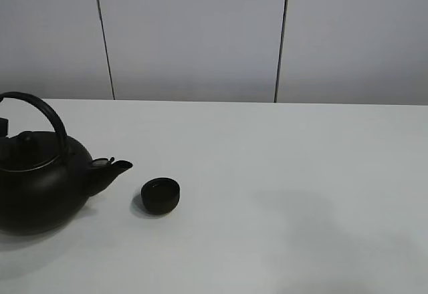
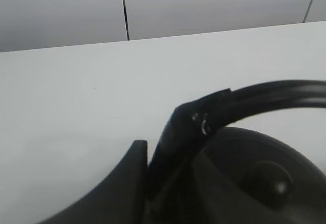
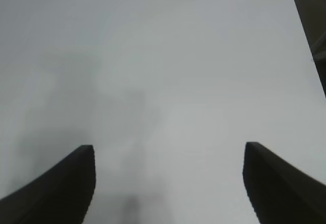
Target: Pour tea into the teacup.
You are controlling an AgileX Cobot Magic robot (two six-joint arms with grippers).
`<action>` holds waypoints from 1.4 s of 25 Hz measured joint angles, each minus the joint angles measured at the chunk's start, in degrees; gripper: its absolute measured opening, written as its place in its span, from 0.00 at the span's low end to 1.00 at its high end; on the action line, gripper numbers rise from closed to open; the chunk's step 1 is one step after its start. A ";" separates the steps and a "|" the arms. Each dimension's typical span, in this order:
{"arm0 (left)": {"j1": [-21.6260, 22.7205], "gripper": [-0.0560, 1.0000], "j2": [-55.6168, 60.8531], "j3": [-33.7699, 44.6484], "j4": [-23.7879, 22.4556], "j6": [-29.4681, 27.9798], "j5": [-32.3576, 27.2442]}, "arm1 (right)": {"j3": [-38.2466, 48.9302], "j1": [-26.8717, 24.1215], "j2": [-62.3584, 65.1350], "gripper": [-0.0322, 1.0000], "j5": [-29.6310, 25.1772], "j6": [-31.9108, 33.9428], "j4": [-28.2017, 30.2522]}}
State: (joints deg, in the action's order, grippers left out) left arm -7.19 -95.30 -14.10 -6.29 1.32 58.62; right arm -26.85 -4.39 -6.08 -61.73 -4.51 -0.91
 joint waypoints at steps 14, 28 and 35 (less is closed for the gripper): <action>0.00 0.18 -5.70 -0.13 2.59 -0.13 3.73 | 0.00 0.00 0.00 0.57 0.00 0.00 0.00; 0.00 0.30 -6.55 -0.24 2.43 -2.54 6.52 | 0.00 0.00 0.00 0.57 0.00 0.00 0.00; 0.00 0.35 -6.55 3.17 2.55 -3.35 7.15 | 0.00 0.00 0.00 0.57 0.00 0.00 0.00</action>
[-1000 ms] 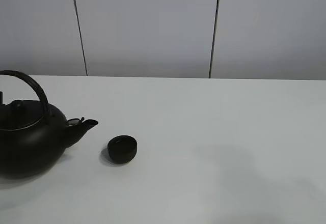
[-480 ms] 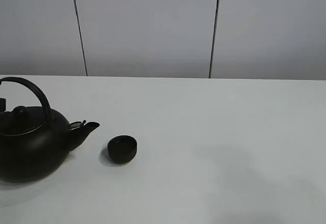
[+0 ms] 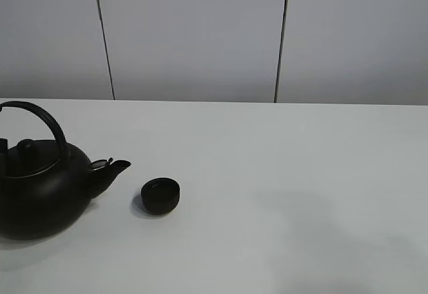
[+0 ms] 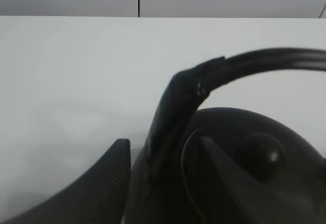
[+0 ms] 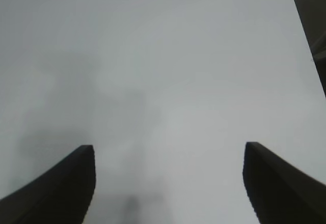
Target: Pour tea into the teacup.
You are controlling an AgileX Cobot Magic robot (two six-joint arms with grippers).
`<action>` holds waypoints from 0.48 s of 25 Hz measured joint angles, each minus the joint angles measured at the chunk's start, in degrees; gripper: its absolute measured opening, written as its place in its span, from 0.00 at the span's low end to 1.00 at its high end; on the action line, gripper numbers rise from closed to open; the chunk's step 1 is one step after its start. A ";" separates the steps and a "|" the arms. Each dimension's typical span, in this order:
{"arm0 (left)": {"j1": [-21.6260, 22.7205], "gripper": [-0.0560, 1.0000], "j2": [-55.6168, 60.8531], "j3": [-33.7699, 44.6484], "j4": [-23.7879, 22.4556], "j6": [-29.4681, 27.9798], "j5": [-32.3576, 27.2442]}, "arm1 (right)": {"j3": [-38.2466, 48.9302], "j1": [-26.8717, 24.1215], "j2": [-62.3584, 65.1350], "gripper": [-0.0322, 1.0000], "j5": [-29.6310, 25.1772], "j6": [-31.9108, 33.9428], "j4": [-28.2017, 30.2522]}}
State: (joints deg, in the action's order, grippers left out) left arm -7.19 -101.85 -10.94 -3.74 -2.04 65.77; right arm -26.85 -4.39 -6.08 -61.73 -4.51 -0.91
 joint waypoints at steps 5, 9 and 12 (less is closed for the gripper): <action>0.23 0.35 3.32 1.47 0.26 0.00 0.12 | 0.00 0.00 0.00 0.57 0.00 0.00 0.00; 2.10 0.35 7.89 3.33 0.42 0.00 0.12 | 0.00 0.00 0.00 0.57 0.00 0.00 0.00; 3.79 0.35 10.47 5.33 0.49 -0.11 0.12 | 0.00 0.00 0.00 0.57 0.00 0.00 0.00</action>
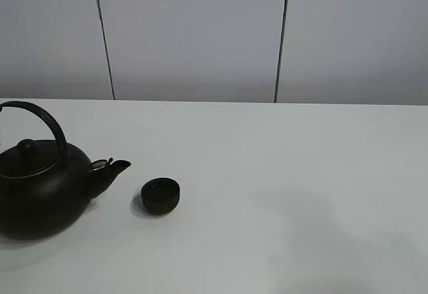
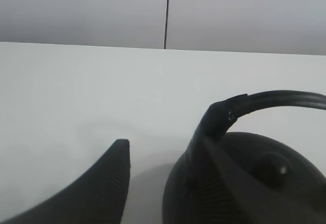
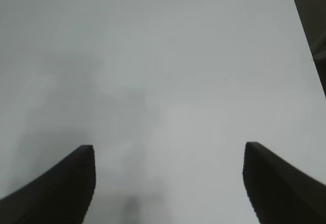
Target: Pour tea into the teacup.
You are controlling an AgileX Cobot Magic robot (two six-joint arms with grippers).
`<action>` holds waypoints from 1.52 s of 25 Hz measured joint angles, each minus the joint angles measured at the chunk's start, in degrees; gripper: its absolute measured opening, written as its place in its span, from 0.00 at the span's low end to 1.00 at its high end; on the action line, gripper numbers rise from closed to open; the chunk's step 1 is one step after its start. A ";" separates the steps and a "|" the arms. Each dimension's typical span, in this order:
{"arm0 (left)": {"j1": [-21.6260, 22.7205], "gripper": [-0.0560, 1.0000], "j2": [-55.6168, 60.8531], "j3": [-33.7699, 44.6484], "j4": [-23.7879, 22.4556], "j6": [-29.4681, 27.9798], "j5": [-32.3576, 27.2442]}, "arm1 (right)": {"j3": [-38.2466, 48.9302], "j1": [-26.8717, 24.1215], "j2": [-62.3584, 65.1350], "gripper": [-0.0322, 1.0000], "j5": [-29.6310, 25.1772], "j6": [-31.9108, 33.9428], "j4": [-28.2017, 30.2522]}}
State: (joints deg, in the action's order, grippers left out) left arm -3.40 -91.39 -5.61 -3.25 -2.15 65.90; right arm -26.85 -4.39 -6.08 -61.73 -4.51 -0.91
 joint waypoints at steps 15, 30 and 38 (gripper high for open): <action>1.26 0.35 11.94 -9.66 -1.75 -6.90 -15.95 | 0.00 0.00 0.00 0.57 0.00 0.00 0.00; 11.09 0.35 18.65 -33.94 -1.80 -10.49 -60.45 | 0.00 0.00 0.00 0.57 0.00 0.00 0.00; 24.51 0.35 21.41 -38.95 -1.80 -6.27 -75.60 | 0.00 0.00 0.00 0.57 0.00 0.00 0.00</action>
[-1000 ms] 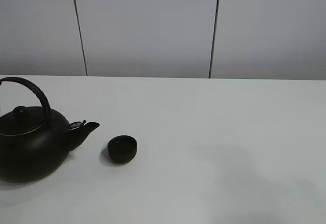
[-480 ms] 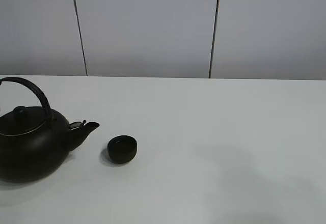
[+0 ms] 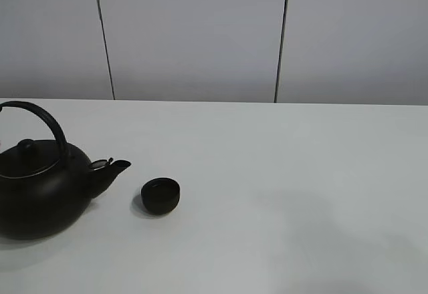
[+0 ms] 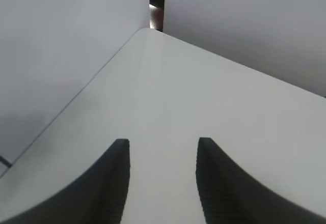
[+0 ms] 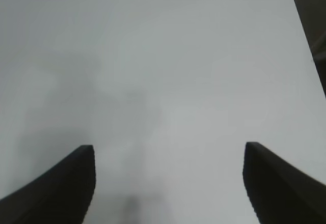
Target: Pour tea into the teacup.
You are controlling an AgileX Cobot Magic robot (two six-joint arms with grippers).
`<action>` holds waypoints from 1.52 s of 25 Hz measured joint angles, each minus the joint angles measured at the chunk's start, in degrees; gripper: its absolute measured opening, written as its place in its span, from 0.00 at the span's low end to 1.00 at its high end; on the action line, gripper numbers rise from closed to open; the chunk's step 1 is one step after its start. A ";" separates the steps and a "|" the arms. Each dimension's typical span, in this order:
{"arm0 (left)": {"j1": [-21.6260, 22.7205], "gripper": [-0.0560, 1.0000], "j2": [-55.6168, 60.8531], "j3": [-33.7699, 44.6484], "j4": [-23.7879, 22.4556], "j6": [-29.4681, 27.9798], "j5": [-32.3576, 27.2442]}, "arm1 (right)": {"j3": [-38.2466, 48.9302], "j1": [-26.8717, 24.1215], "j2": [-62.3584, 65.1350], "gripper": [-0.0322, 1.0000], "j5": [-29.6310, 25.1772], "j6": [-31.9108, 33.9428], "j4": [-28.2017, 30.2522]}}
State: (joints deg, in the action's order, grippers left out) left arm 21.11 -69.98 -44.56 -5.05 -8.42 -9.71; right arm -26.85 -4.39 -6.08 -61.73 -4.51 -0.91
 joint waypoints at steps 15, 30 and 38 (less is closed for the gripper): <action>0.31 0.35 45.27 -22.72 15.36 22.94 -45.90 | 0.00 0.00 0.00 0.57 -0.01 0.00 0.00; 0.05 0.35 70.89 -5.55 13.55 19.97 -64.01 | 0.00 0.00 0.00 0.57 -0.01 0.00 0.00; -1.90 0.35 70.89 9.84 12.83 18.45 -61.59 | 0.00 0.00 0.00 0.57 -0.01 0.00 0.00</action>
State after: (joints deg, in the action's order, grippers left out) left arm 19.22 0.91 -34.72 7.78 10.03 -71.30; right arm -26.85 -4.39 -6.08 -61.74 -4.51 -0.91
